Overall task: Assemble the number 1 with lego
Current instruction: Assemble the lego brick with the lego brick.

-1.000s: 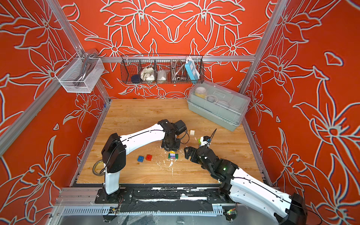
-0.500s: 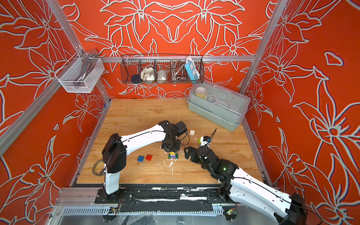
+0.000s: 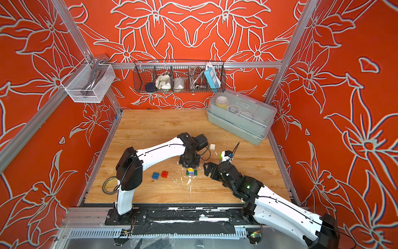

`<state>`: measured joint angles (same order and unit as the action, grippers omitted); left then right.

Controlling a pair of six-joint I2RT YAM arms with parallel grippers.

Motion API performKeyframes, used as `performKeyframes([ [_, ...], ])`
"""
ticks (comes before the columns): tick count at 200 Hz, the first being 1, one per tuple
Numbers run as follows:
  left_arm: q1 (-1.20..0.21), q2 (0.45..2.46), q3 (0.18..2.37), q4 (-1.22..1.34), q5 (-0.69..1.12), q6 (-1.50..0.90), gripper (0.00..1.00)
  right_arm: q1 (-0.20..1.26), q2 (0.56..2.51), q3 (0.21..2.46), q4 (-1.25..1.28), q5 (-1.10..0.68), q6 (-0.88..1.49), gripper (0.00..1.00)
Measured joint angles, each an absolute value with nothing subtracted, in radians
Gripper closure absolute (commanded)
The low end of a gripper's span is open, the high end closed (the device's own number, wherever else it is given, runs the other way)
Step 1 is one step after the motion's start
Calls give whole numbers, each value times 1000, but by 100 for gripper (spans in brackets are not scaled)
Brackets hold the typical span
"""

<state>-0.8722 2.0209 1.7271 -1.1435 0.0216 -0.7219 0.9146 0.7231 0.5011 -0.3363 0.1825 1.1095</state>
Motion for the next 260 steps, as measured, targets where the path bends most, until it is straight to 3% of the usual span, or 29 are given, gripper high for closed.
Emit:
performKeyframes([
  [260,-924,2123,1868,-1271,-93,-832,88,915,718,495,-336,182,1110,0],
])
